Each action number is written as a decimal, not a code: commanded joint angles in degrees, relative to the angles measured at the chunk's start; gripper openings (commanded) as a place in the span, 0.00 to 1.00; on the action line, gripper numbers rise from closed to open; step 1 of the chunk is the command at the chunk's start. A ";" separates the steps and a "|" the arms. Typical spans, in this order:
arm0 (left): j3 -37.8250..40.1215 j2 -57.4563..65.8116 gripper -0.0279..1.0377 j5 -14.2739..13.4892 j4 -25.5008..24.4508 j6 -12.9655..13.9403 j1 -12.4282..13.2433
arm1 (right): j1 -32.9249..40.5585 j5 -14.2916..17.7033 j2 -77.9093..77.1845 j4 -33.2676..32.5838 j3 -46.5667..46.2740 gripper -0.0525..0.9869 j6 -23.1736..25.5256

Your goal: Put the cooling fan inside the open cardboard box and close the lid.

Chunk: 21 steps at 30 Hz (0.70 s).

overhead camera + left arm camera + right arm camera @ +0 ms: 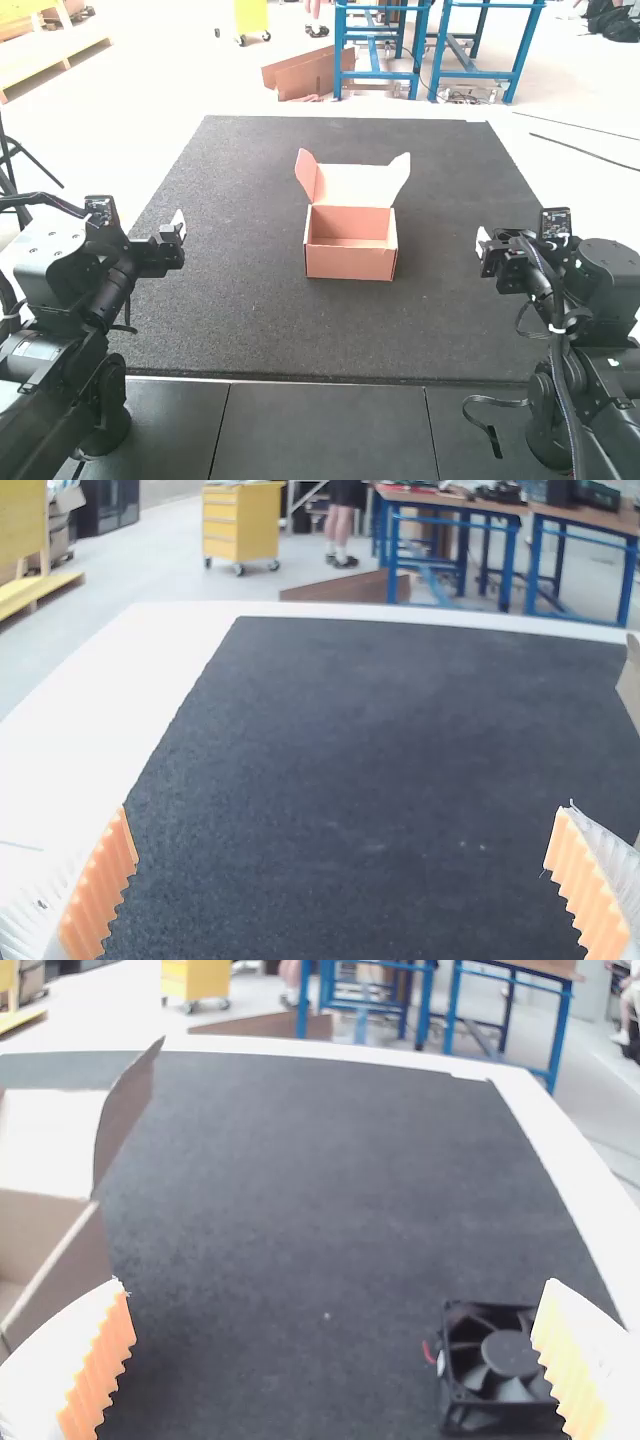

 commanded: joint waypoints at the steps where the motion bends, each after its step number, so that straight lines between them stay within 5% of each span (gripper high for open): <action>1: -0.43 -0.78 0.93 0.58 0.84 -0.18 0.02 | -0.65 -1.25 -0.36 -0.30 -0.21 0.93 0.88; 10: -0.34 -0.69 0.93 0.58 2.51 -0.62 0.11 | -0.82 -0.28 -0.36 1.90 -0.21 0.93 2.64; 17: -0.34 -0.69 0.93 0.84 15.87 -0.71 0.55 | -0.82 3.76 -0.36 15.52 0.14 0.93 2.99; 21: 1.77 -0.69 0.94 0.58 19.03 -0.62 0.55 | -0.91 4.64 -0.45 15.79 3.75 0.93 2.99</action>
